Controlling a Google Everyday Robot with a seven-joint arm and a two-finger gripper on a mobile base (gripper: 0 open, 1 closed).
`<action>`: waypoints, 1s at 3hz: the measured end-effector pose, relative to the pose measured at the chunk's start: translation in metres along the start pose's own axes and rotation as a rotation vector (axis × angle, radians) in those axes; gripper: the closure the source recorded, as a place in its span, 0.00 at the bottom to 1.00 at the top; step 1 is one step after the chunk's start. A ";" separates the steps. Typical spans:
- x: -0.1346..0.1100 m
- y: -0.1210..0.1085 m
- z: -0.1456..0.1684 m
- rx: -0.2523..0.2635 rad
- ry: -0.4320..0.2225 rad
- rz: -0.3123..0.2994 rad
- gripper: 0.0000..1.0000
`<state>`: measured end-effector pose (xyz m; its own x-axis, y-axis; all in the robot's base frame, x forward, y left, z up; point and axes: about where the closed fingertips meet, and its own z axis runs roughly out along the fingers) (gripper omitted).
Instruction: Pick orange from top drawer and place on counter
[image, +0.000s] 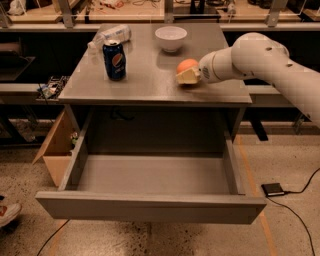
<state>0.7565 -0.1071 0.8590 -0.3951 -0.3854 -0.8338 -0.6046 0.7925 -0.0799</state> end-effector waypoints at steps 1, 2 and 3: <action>0.000 0.001 0.002 -0.003 0.001 0.000 0.82; 0.001 0.003 0.004 -0.006 0.002 -0.001 0.59; 0.001 0.004 0.006 -0.010 0.004 -0.001 0.36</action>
Offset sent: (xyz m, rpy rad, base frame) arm 0.0008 0.0016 -0.0016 0.0008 0.0016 0.0022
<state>0.7574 -0.1013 0.8542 -0.3970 -0.3879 -0.8318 -0.6117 0.7875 -0.0752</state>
